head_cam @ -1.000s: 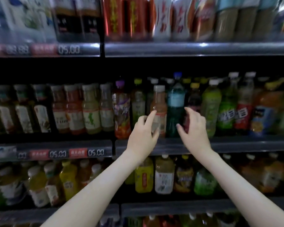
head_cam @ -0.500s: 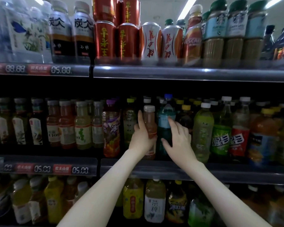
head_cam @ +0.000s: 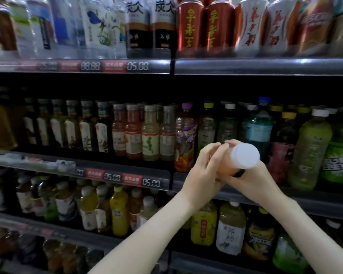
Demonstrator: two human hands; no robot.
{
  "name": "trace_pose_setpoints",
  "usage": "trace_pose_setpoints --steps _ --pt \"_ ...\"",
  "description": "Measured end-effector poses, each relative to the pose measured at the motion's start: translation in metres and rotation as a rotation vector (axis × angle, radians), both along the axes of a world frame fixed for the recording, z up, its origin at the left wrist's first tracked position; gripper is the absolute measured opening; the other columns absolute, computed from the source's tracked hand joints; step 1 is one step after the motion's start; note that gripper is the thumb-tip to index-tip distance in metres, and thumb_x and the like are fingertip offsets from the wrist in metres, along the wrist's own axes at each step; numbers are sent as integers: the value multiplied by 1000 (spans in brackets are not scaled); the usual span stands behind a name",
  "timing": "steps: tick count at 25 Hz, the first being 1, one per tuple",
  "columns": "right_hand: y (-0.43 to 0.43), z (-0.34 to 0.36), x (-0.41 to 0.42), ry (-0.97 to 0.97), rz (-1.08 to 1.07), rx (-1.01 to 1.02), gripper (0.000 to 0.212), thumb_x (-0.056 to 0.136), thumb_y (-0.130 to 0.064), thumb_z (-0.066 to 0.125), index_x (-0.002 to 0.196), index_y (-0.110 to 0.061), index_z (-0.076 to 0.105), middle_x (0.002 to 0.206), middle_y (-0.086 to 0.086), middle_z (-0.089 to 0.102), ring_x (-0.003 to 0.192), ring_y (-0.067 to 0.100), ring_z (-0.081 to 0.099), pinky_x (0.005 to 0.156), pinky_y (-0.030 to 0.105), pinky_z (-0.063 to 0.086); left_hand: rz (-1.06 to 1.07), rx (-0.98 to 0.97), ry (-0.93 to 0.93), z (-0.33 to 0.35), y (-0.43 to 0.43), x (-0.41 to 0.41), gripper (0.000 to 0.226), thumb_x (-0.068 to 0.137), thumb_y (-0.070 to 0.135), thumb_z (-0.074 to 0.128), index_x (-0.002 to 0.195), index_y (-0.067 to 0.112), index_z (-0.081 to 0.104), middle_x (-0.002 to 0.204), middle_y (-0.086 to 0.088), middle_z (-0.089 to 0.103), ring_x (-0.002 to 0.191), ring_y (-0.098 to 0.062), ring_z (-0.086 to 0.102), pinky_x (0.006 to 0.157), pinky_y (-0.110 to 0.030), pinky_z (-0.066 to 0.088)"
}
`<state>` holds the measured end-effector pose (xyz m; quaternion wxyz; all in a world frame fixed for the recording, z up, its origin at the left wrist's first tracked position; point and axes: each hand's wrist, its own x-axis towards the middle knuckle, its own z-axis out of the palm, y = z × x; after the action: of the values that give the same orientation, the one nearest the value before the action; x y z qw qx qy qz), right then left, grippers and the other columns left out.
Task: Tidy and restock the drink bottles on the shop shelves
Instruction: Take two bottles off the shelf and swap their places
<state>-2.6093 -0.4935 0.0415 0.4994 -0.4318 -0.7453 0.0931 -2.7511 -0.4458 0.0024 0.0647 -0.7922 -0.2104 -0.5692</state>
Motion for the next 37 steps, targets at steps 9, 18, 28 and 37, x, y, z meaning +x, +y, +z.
trace_pose_setpoints --steps 9,18,28,37 --pt "31 1 -193 80 -181 149 45 63 -16 87 96 -18 57 82 -20 56 73 -3 61 62 2 43 -6 -1 88 8 30 -215 67 88 20 63 143 19 25 141 -8 38 131 -21 41 107 -17 33" --pt "110 33 -321 277 -94 -244 68 73 -33 80 131 -23 46 108 -12 59 99 5 58 71 10 47 158 -636 -46 34 85 -301 67 82 36 66 138 26 32 115 2 62 101 -20 62 82 -34 52" --pt "115 1 -297 -87 -217 -285 67 92 -20 61 149 -22 26 150 -1 37 137 13 34 106 20 26 368 -881 -139 19 139 -306 77 84 40 65 141 10 23 119 -17 60 103 -35 61 80 -38 51" --pt "76 -5 -189 -87 -528 68 43 95 -12 52 137 -14 45 131 1 50 124 13 45 99 19 37 480 -417 -118 16 106 -232 92 84 25 68 150 13 5 152 -28 9 139 -45 12 109 -60 22"
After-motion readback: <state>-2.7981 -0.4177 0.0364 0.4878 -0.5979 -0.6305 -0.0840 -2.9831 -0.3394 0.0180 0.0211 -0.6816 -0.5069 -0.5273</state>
